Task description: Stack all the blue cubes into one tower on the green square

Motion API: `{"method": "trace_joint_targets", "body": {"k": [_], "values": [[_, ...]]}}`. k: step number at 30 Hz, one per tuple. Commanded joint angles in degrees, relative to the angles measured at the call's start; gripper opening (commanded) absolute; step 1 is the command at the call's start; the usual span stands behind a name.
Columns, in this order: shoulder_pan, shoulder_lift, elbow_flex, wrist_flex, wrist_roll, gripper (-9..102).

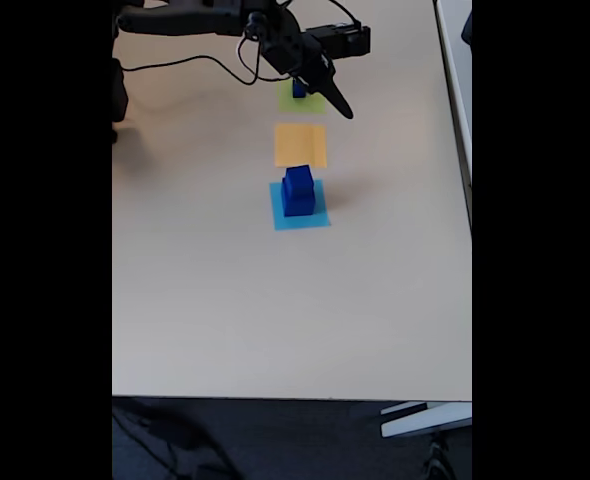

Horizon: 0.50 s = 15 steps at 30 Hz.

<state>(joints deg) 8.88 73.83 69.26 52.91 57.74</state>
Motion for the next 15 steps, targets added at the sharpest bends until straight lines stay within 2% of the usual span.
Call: {"method": "trace_joint_targets", "body": {"k": [1, 15], "values": [[2.6, 5.4, 0.7, 0.0, -0.3, 32], [7.3, 4.0, 2.0, 1.1, -0.5, 33]]}}
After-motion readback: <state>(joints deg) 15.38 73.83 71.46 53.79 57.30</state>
